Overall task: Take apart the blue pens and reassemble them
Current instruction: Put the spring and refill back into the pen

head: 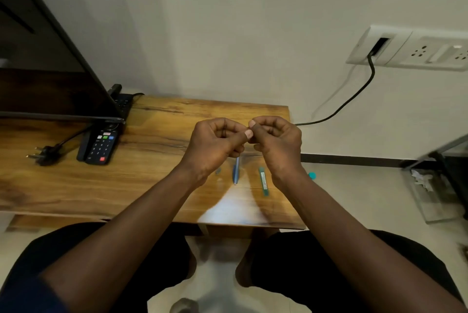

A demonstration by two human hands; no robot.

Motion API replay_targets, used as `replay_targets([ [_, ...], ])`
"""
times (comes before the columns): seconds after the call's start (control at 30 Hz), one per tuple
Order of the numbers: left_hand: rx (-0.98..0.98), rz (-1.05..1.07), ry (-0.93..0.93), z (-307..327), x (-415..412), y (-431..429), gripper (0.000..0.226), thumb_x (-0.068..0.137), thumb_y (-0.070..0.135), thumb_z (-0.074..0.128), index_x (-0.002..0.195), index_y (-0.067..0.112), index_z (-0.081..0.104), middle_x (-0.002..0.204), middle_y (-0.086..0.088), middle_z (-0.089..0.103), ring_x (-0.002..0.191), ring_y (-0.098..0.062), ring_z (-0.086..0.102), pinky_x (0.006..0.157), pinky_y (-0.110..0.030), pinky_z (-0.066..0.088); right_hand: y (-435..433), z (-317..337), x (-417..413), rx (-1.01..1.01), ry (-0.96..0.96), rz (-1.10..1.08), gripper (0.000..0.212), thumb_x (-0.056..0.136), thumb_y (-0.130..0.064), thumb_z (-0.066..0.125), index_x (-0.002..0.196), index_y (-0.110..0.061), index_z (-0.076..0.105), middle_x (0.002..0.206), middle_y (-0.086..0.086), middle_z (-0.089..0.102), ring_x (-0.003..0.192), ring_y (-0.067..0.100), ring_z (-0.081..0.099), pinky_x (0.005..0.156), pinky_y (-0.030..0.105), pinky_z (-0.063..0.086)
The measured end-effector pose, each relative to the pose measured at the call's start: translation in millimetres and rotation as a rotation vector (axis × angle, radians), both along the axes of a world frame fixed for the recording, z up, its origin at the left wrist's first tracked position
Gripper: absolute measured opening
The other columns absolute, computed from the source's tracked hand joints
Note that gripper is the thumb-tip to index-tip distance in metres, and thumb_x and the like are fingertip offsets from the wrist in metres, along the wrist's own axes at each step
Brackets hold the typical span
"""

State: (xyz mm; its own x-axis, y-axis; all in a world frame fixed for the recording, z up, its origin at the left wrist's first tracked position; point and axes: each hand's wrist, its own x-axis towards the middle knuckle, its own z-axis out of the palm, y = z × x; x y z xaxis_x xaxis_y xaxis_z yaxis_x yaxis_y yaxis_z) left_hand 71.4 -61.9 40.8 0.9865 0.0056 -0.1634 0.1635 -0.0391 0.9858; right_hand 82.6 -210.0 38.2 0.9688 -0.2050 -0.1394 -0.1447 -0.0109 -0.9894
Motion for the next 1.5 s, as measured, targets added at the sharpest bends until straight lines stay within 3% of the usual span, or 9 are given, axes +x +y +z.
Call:
replay_targets([
  [0.13, -0.026, 0.025, 0.032, -2.4, 0.6, 12.5, 0.020, 0.087, 0.013, 0.084, 0.102, 0.001, 0.075, 0.087, -0.019, 0.078, 0.072, -0.020, 0.073, 0.068, -0.029, 0.061, 11.7, 4.4, -0.6, 0.096, 0.032, 0.025, 0.013, 0.089, -0.012, 0.078, 0.101, -0.005, 0.074, 0.085, 0.010, 0.076, 0.069, 0.013, 0.073, 0.060, 0.019, 0.055],
  [0.37, -0.054, 0.038, 0.043, -1.4, 0.2, 33.0, 0.014, 0.088, 0.006, 0.082, 0.100, 0.004, 0.074, 0.078, -0.012, 0.075, 0.070, -0.019, 0.071, 0.066, -0.029, 0.061, 30.9, 1.5, 2.7, 0.076, 0.103, 0.077, 0.024, 0.095, -0.026, 0.073, 0.104, -0.004, 0.073, 0.088, 0.007, 0.078, 0.072, 0.017, 0.074, 0.068, 0.033, 0.060],
  [0.57, -0.046, 0.102, 0.069, -6.1, 0.7, 53.6, 0.012, 0.089, 0.006, 0.081, 0.100, 0.007, 0.075, 0.078, -0.007, 0.075, 0.067, -0.012, 0.072, 0.065, -0.028, 0.060, 30.9, -25.9, 13.9, -0.522, 0.131, 0.085, 0.014, 0.084, -0.037, 0.079, 0.087, -0.026, 0.069, 0.072, -0.001, 0.074, 0.067, 0.021, 0.073, 0.070, 0.048, 0.063],
  [0.7, -0.046, 0.107, 0.084, -5.9, -0.6, 58.2, 0.014, 0.090, 0.007, 0.079, 0.103, 0.006, 0.076, 0.085, -0.009, 0.077, 0.070, -0.013, 0.073, 0.070, -0.033, 0.062, 32.0, -33.8, 9.3, -0.887, 0.143, 0.262, 0.036, 0.087, -0.042, 0.074, 0.112, -0.021, 0.060, 0.080, -0.002, 0.068, 0.069, 0.015, 0.066, 0.057, 0.030, 0.049],
  [0.93, -0.031, 0.101, 0.097, -7.2, -1.5, 58.4, 0.012, 0.090, 0.004, 0.078, 0.102, 0.006, 0.076, 0.080, -0.005, 0.076, 0.070, -0.011, 0.073, 0.065, -0.026, 0.060, 35.2, -53.1, 3.2, -1.036, 0.180, 0.366, 0.054, 0.084, -0.042, 0.078, 0.124, -0.023, 0.046, 0.094, 0.004, 0.064, 0.085, 0.025, 0.064, 0.074, 0.044, 0.059],
  [1.1, 0.003, 0.096, 0.114, -10.6, -1.4, 58.6, 0.011, 0.091, 0.006, 0.079, 0.101, 0.010, 0.077, 0.082, -0.003, 0.078, 0.073, -0.012, 0.074, 0.067, -0.027, 0.061, 31.8, -56.8, 9.8, -0.904, 0.225, 0.349, 0.065, 0.083, -0.024, 0.082, 0.133, -0.027, 0.041, 0.091, 0.002, 0.065, 0.082, 0.023, 0.068, 0.074, 0.044, 0.062],
  [1.27, 0.020, 0.095, 0.139, -11.0, 1.6, 53.7, 0.010, 0.091, 0.007, 0.078, 0.099, 0.012, 0.078, 0.082, -0.004, 0.079, 0.075, -0.014, 0.076, 0.070, -0.033, 0.061, 25.2, -54.8, 17.9, -0.749, 0.209, 0.280, 0.071, 0.083, -0.022, 0.079, 0.143, -0.030, 0.042, 0.090, 0.004, 0.069, 0.073, 0.022, 0.072, 0.073, 0.046, 0.063],
  [1.37, -0.011, 0.104, 0.138, -7.9, 1.4, 49.2, 0.010, 0.091, 0.004, 0.077, 0.099, 0.010, 0.077, 0.084, -0.010, 0.080, 0.078, -0.019, 0.079, 0.070, -0.032, 0.061, 23.5, -36.4, 25.9, -0.173, 0.373, 0.147, 0.050, 0.090, -0.013, 0.072, 0.137, -0.011, 0.053, 0.090, 0.014, 0.071, 0.065, 0.022, 0.073, 0.065, 0.038, 0.064],
  [1.5, -0.071, 0.104, 0.098, -3.8, 1.6, 40.2, 0.011, 0.092, 0.000, 0.075, 0.100, 0.006, 0.077, 0.093, -0.019, 0.080, 0.090, -0.025, 0.081, 0.078, -0.036, 0.065, 22.9, -8.1, 32.2, 0.425, 0.463, 0.020, 0.005, 0.093, -0.002, 0.065, 0.093, 0.003, 0.064, 0.073, 0.015, 0.063, 0.063, 0.023, 0.067, 0.057, 0.030, 0.060],
])
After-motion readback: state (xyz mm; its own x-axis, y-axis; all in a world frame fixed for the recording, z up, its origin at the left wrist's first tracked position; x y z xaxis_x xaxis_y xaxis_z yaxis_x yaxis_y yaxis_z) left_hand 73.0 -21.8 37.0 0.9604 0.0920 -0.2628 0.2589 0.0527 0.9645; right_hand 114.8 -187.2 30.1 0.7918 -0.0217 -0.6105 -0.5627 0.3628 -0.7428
